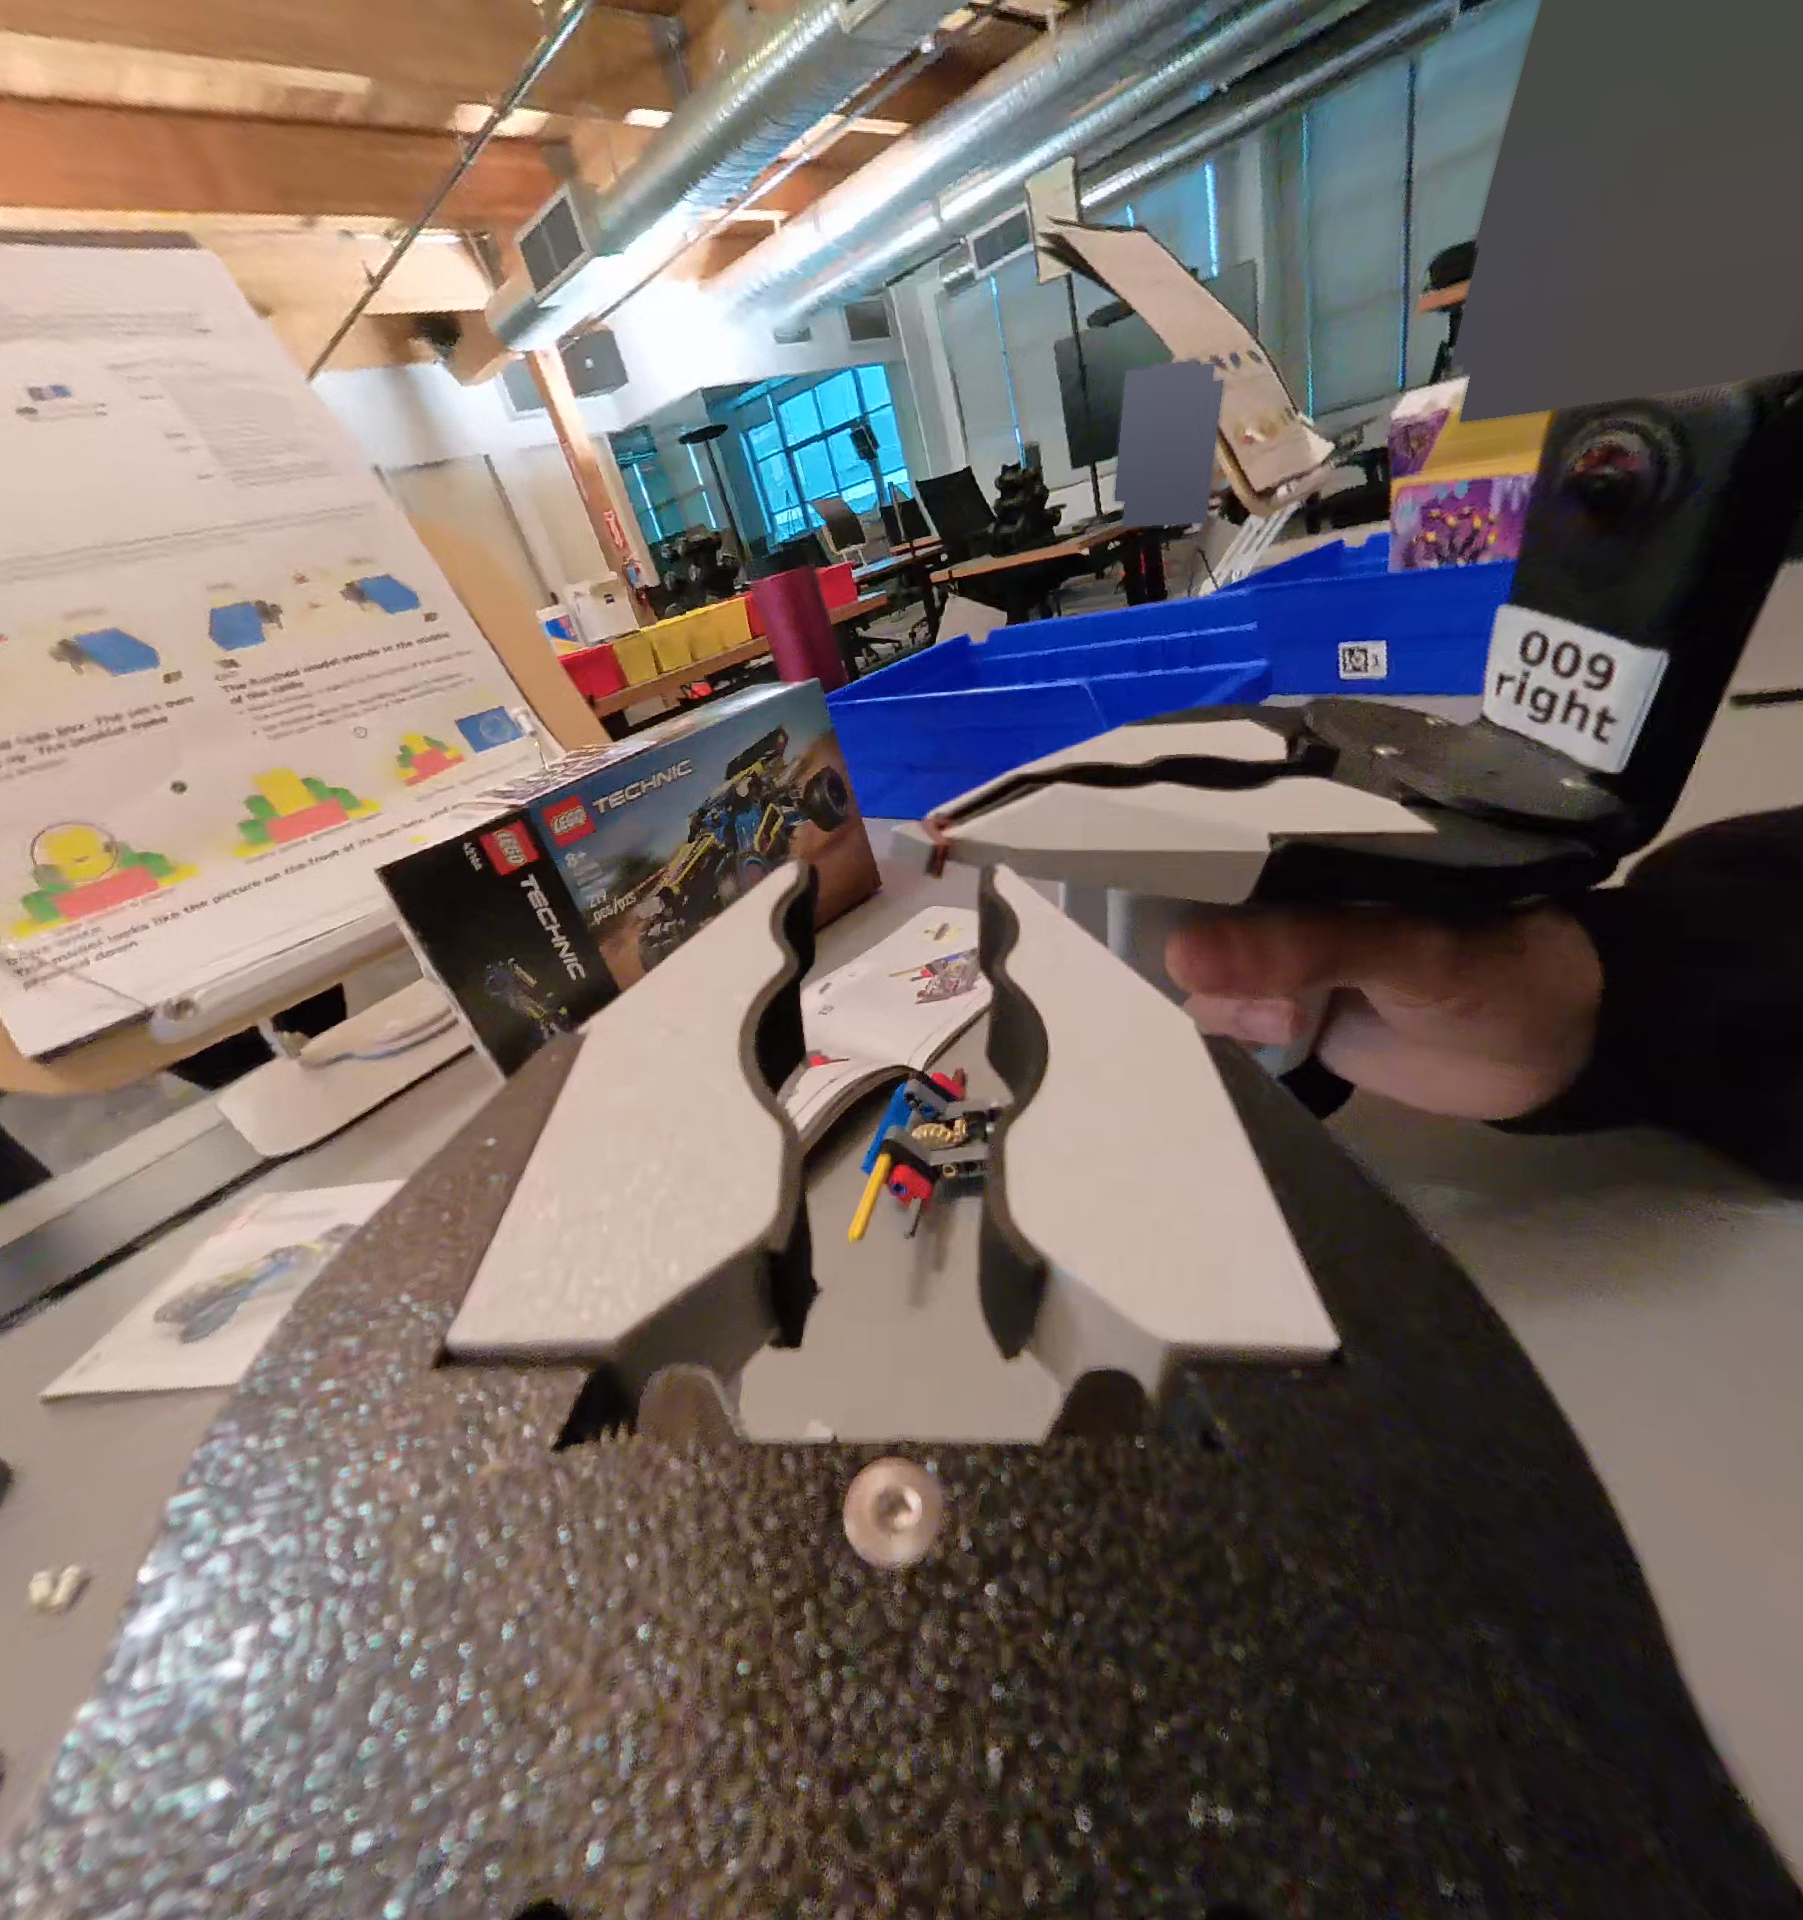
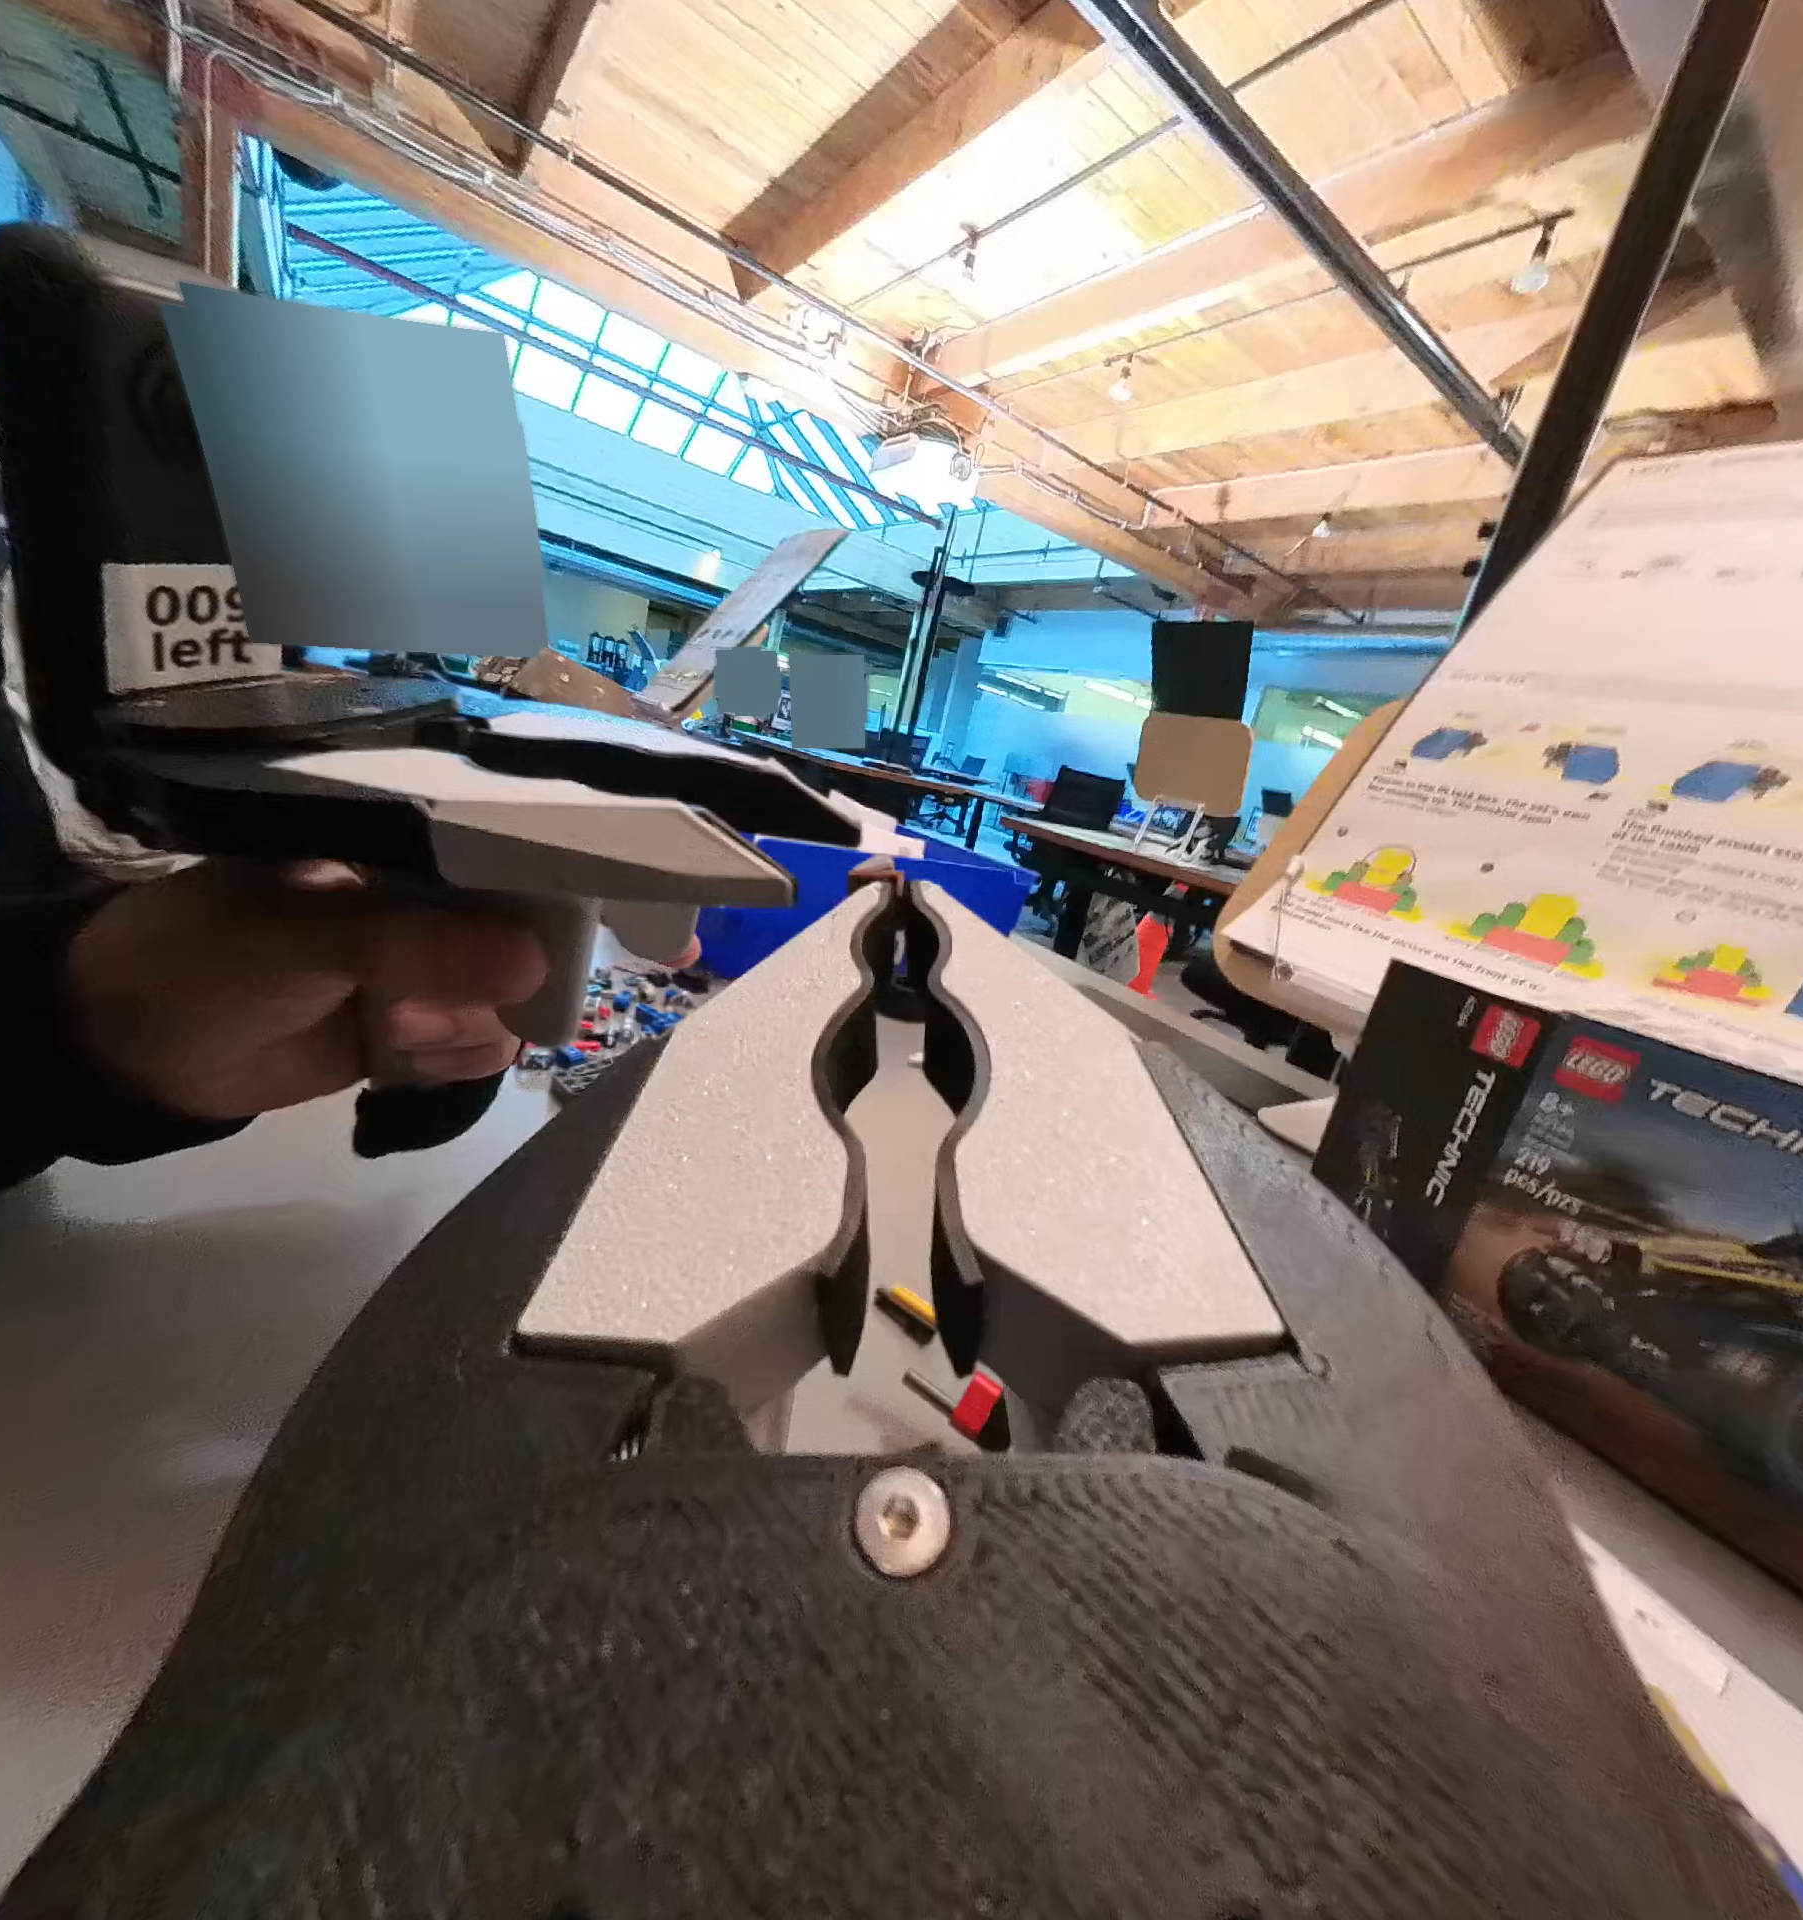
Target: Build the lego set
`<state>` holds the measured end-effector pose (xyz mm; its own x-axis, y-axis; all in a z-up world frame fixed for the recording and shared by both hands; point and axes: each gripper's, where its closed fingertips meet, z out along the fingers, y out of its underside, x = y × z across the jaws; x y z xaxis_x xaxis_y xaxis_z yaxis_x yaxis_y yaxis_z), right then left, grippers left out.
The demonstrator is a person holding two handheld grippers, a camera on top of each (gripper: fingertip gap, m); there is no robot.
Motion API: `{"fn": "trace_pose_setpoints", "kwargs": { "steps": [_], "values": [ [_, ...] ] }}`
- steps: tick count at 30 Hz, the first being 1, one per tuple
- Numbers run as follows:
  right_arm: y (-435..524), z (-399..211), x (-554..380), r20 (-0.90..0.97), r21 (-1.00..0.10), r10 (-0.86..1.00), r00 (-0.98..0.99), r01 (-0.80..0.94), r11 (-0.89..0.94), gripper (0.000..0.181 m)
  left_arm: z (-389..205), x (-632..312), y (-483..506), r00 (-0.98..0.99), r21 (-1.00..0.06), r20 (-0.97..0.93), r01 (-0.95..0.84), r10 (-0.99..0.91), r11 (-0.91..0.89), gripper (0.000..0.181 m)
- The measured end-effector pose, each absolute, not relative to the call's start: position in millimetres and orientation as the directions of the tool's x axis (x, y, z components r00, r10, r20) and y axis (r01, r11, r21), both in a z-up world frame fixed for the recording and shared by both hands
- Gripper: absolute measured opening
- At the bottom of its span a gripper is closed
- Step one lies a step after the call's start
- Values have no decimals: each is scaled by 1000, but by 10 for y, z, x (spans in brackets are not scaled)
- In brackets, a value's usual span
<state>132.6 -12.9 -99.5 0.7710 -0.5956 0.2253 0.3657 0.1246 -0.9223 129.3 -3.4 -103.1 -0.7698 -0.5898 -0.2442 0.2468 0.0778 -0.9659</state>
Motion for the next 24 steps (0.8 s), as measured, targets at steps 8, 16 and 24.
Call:
{"fn": "trace_pose_setpoints", "kwargs": {
  "steps": [8, 16, 24],
  "values": [
    [-60, -914, 1153, 296, -876, -571, 766, 456, 157, 0, -1017, 1218, -120, -709, -913, -400, 364, -580, 185, 10],
    [-107, -804, 1049, 157, -855, -485, 860, 365, 370, 0, -873, 1138, -146, -616, -847, -520, 462, -592, 264, 13],
    [-123, -790, 1073, 22, -838, -443, 896, 258, 481, 0, -764, 1067, -145, -516, -777, -598, 560, -613, 286, 13]
  ]
}}
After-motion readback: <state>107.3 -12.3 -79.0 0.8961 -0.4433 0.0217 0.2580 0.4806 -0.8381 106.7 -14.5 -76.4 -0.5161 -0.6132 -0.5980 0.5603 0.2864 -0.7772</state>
